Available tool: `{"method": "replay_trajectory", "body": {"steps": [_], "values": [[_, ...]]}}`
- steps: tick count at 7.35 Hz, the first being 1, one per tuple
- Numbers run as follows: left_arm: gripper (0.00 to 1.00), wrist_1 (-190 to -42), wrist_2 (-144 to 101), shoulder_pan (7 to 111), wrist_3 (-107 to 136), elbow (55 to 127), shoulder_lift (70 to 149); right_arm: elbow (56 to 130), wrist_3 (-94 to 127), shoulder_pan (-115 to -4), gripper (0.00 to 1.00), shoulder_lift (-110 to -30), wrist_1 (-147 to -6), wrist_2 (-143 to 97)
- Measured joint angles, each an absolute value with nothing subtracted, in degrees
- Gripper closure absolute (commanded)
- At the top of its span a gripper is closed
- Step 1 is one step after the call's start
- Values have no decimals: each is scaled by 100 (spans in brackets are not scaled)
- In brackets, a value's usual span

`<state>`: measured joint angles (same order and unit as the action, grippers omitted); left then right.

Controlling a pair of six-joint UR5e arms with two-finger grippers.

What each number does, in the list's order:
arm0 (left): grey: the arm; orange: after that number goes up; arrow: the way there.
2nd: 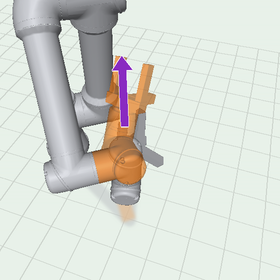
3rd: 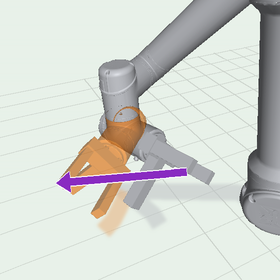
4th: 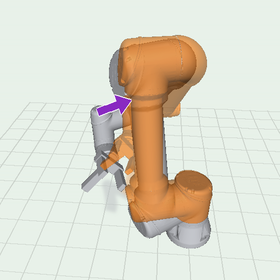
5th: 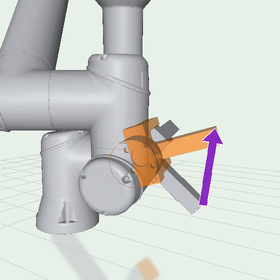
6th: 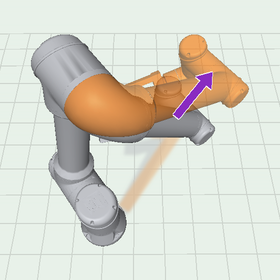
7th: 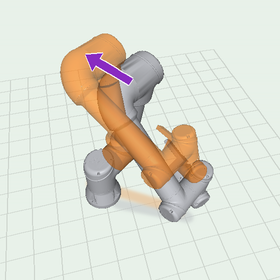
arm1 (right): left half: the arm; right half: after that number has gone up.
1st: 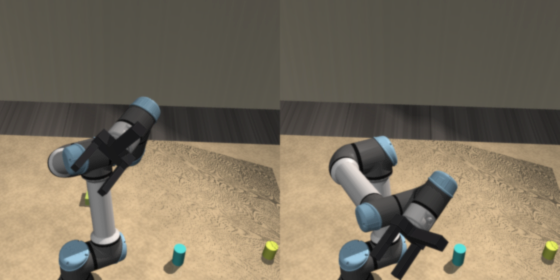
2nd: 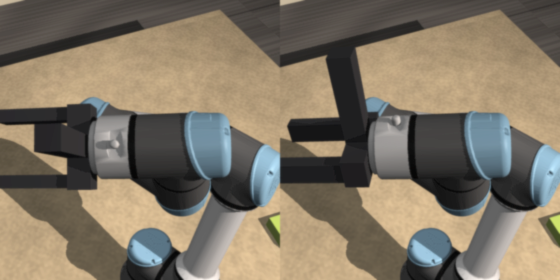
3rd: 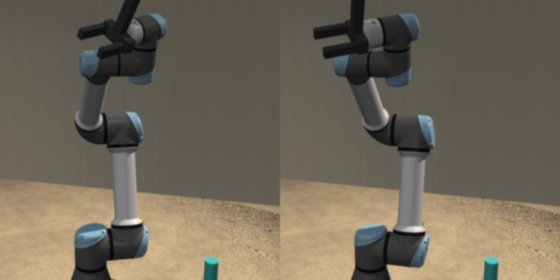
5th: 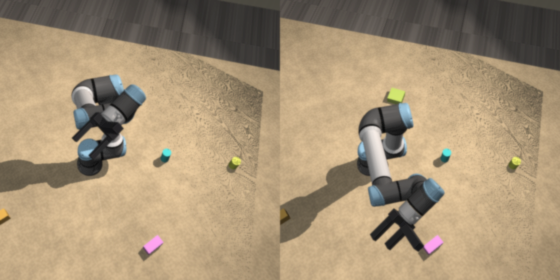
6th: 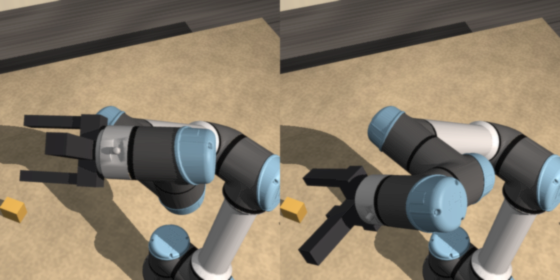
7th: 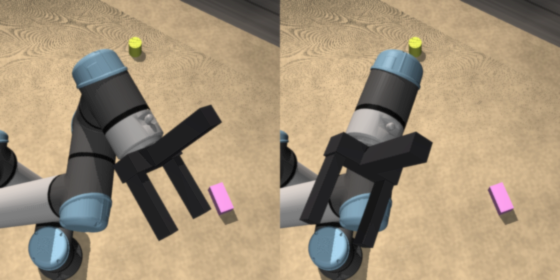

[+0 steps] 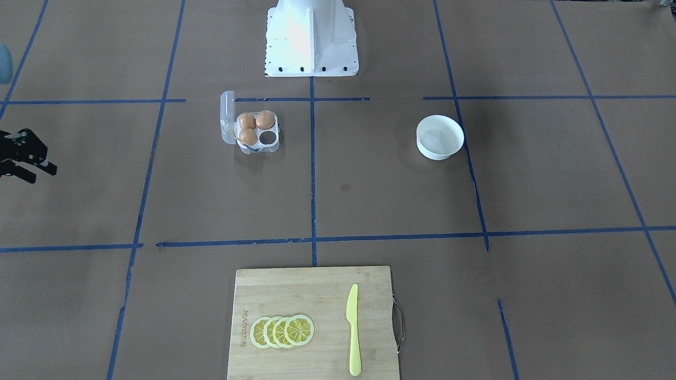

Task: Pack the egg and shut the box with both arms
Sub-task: 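Push the clear lid down over the eggs with the right gripper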

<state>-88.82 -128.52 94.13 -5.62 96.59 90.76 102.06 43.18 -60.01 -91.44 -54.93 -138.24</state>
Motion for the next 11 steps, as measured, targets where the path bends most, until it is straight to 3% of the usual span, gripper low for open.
{"method": "replay_trajectory", "body": {"steps": [4,6,8,11], "values": [[0,-8893,-12999,9406,-563,9669,9109,11323,6634,-3981,88,-8986,-5485,-12766],[0,-8895,-13101,9404,-562,9680,9114,11438,7225,-3321,88,-8480,-5769,-12062],[0,-8894,-13119,9404,-562,9687,9114,11443,7431,-3130,87,-7760,-6333,-11746],[0,-8895,-13122,9404,-569,9699,9114,11434,7383,-3313,82,-7553,-6746,-11703]]}}
